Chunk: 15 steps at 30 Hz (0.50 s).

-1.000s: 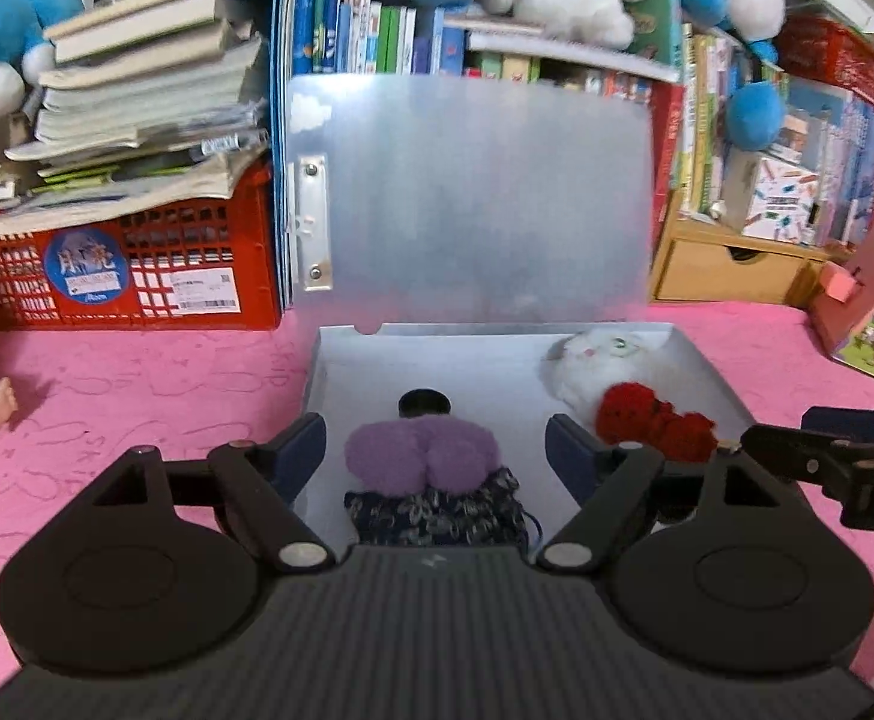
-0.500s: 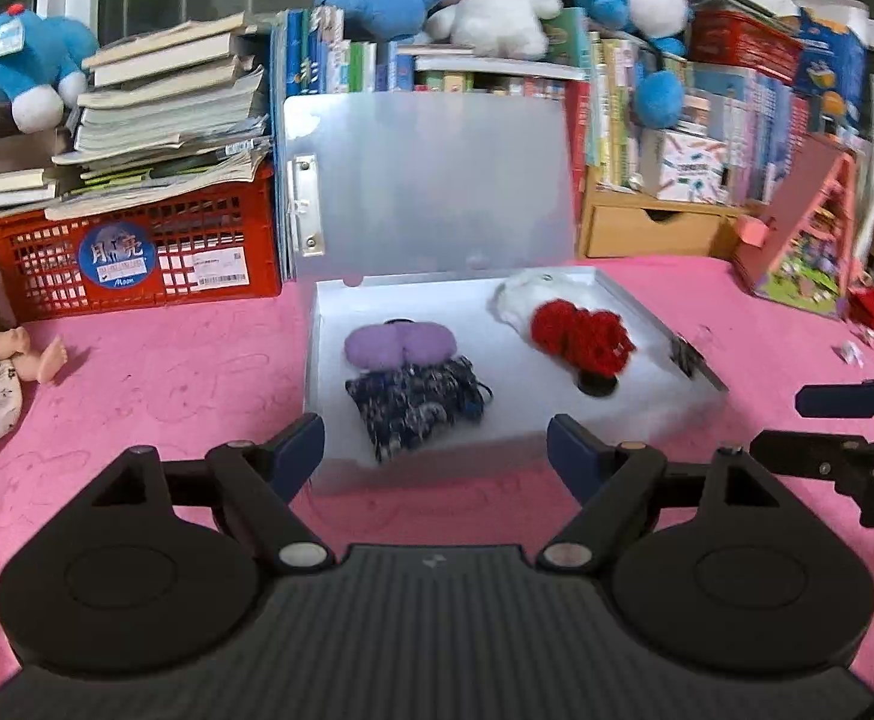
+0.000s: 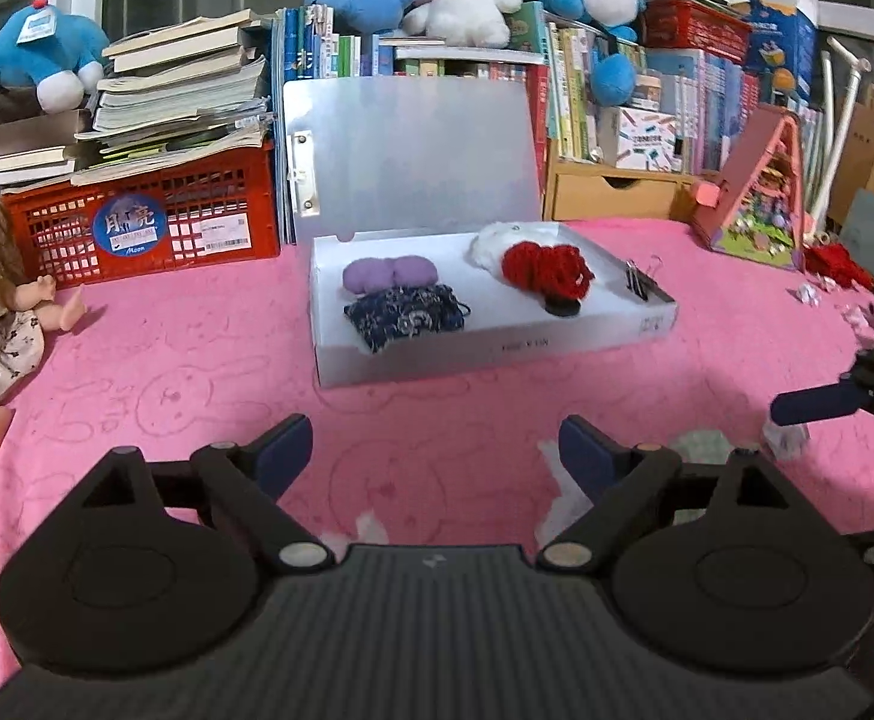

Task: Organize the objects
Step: 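Grasp the white tissue with the left gripper while the right gripper grasps the green gingham cloth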

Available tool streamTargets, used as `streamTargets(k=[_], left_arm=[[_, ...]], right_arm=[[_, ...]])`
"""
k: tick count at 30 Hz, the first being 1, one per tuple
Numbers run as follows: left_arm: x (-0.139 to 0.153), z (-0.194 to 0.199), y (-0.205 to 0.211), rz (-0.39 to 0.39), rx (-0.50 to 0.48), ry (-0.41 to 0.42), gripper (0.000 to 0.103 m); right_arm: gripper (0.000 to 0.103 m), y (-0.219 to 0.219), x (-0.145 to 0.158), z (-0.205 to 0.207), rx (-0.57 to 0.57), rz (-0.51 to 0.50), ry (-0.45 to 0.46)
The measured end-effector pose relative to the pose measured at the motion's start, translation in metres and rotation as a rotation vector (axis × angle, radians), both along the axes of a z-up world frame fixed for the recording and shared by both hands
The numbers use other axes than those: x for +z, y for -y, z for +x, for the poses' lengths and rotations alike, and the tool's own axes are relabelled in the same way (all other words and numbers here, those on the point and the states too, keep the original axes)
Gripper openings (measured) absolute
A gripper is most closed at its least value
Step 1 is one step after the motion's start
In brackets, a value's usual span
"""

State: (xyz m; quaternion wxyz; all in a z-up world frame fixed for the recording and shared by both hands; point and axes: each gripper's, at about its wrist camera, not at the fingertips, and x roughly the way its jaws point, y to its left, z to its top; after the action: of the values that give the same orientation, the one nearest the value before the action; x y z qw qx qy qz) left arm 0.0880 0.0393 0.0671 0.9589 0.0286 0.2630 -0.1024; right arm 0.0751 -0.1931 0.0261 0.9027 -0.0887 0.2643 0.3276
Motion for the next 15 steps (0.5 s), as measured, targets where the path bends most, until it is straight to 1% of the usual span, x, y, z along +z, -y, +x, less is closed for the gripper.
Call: streamTargets(k=[3, 6, 11, 15], left_arm=[[-0.006, -0.017, -0.001, 0.008, 0.023, 0.023, 0.092], [-0.013, -0.032, -0.002, 0.003, 0.017, 0.034, 0.092], [-0.025, -0.043, 0.0, 0.045, 0.018, 0.041, 0.092], [-0.035, -0.04, -0.003, 0.047, 0.024, 0.007, 0.092]], right_arm=[[0.103, -0.007, -0.007, -0.007, 0.021, -0.032, 0.002], [0.103, -0.015, -0.013, -0.008, 0.03, -0.069, 0.011], [0.093, -0.023, -0.018, -0.011, 0.028, -0.111, 0.018], [0.089, -0.024, -0.02, -0.01, 0.012, -0.107, 0.021]])
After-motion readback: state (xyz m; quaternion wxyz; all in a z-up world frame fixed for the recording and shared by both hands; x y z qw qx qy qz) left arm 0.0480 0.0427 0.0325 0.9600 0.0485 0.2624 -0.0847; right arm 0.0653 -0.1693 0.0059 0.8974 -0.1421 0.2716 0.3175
